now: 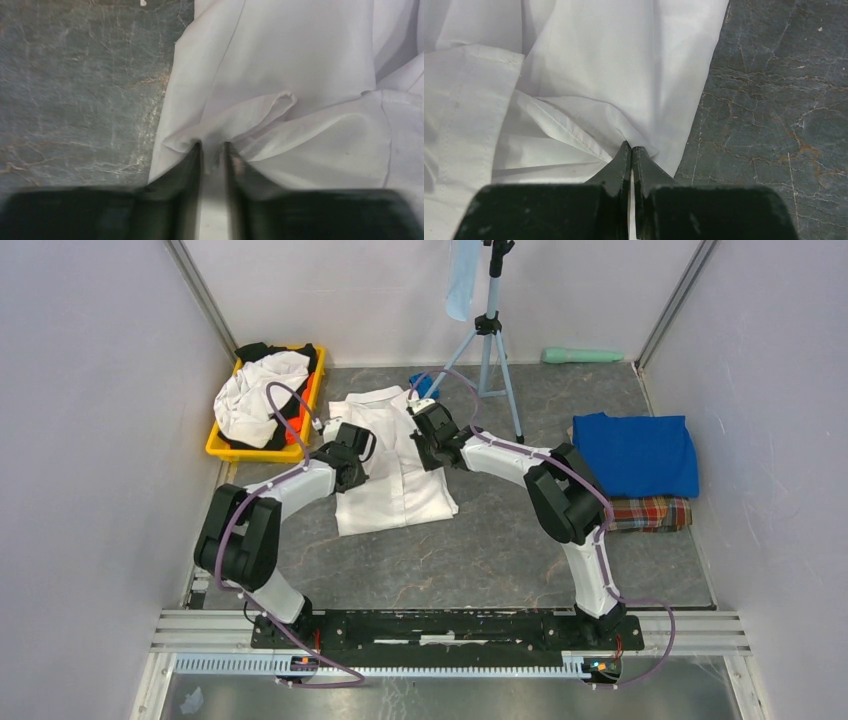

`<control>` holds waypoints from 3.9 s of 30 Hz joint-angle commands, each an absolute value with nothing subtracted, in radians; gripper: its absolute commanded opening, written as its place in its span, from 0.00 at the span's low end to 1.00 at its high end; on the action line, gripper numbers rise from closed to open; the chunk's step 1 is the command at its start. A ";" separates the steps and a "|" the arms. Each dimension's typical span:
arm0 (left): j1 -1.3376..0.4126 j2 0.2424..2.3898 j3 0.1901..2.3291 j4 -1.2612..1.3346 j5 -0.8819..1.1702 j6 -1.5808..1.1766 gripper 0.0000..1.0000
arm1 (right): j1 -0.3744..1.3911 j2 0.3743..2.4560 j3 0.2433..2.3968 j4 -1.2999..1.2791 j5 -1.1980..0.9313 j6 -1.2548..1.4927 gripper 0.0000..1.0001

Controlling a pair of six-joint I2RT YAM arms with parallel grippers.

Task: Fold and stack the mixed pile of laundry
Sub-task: Fold the shirt.

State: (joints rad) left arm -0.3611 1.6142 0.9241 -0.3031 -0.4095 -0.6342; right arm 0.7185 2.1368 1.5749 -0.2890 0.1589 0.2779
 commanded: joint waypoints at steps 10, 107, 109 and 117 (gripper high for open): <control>-0.381 1.342 0.972 -0.432 -0.460 -0.556 0.77 | 0.711 1.993 1.634 -0.257 0.122 0.210 0.58; -0.323 1.802 1.139 -0.332 -0.416 -0.525 0.35 | 0.692 2.364 1.779 -0.076 0.124 0.118 0.16; -0.323 1.804 1.132 -0.328 -0.419 -0.527 0.35 | 0.689 2.384 1.799 -0.082 0.132 0.130 0.23; -0.327 1.729 1.186 -0.379 -0.406 -0.499 0.54 | 0.686 2.297 1.926 -0.157 0.165 0.115 0.47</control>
State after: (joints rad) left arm -0.3283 1.8004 1.1198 -0.3706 -0.4103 -0.5552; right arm 0.6907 2.3722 1.8351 -0.1356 0.1349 0.1310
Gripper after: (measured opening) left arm 0.423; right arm 0.384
